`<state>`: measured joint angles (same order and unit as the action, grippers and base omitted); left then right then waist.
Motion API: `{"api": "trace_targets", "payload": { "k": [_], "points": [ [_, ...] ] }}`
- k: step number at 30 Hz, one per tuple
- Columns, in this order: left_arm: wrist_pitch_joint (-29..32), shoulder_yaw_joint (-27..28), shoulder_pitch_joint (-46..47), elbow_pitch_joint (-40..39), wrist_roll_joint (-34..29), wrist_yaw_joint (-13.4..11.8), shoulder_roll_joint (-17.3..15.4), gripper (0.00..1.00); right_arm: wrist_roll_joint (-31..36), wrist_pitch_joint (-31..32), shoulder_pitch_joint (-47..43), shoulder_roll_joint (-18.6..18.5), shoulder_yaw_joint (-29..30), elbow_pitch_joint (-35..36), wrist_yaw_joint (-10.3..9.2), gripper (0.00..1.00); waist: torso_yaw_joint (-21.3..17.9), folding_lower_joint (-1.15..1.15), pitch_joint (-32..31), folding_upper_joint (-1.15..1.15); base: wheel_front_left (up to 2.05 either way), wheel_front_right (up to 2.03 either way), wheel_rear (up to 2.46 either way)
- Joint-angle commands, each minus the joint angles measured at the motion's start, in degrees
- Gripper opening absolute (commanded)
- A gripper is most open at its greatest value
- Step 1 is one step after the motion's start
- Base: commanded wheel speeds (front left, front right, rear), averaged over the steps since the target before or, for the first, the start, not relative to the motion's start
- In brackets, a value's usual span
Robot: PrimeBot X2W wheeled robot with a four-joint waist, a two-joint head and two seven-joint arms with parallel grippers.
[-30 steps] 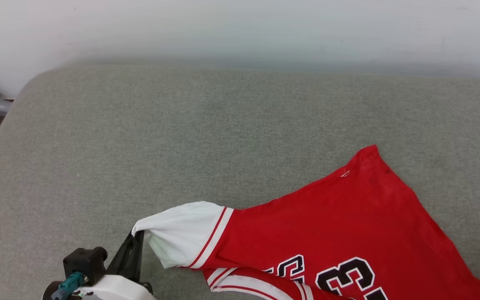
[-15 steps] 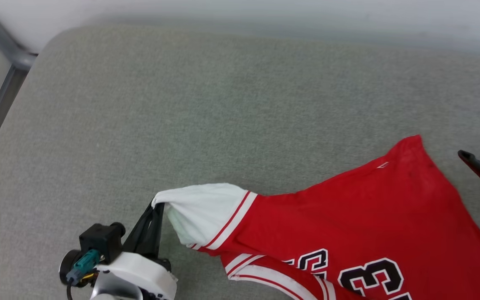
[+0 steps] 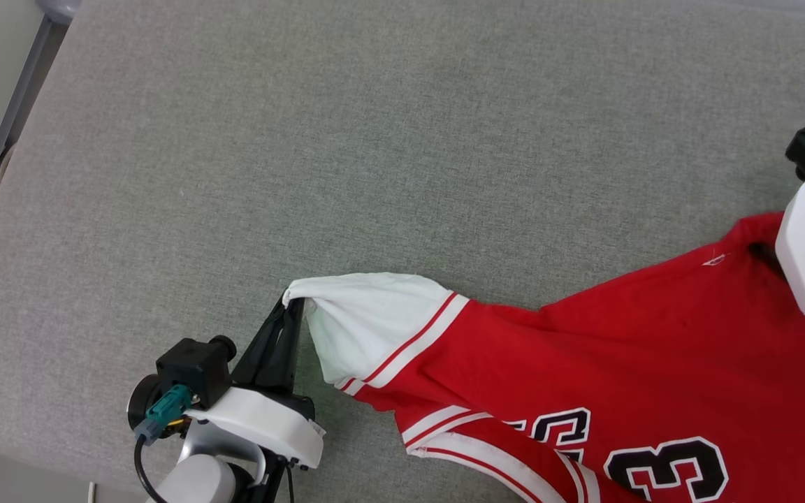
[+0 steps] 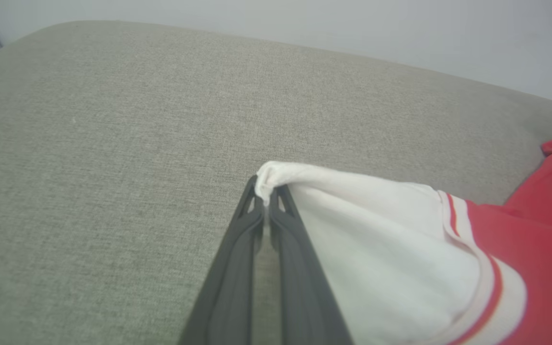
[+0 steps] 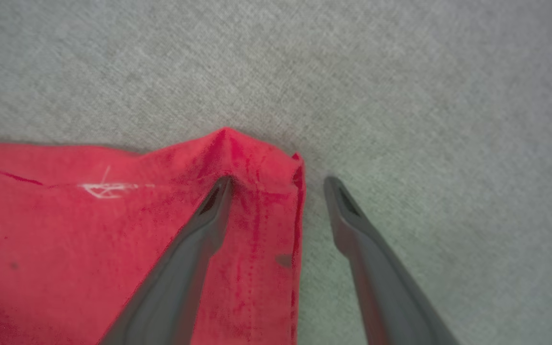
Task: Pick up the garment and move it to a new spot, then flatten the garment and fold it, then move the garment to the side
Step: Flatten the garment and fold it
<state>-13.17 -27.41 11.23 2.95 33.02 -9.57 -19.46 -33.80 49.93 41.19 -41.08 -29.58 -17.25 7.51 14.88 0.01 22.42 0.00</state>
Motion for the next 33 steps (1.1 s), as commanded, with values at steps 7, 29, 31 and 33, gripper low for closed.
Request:
{"api": "trace_targets", "payload": {
  "k": [7, 29, 31, 33],
  "points": [
    [-0.81, 0.24, 1.15, 1.96, 0.14, 0.65, 0.42, 0.00, -2.43, -3.66, -1.39, 0.89, -8.60, -5.48, 0.07, 0.19, 0.06, -0.01, 0.35, 0.00, 0.00, 0.00, 0.00],
    [3.08, 4.51, 7.44, -2.55, -1.85, 0.88, -8.63, 0.00, -7.19, -31.27, 1.93, -1.41, -4.42, 1.56, -0.05, 0.00, -8.76, -0.01, -15.27, 0.00, 0.00, 0.00, 0.00],
    [4.30, 5.09, 10.01, -4.03, -2.47, 1.18, -10.11, 0.00, -6.82, -31.90, 1.78, -1.30, -2.32, 3.62, -0.05, 0.00, -9.64, -0.01, -16.11, 0.00, 0.00, 0.00, 0.00],
    [5.62, 5.36, 13.21, -5.35, -3.35, 1.49, -11.38, 0.00, -6.50, -32.17, 2.07, -0.99, 0.15, 5.60, -0.05, 0.00, -10.47, -0.01, -16.64, 0.00, 0.00, 0.00, 0.00]
  ]
}}
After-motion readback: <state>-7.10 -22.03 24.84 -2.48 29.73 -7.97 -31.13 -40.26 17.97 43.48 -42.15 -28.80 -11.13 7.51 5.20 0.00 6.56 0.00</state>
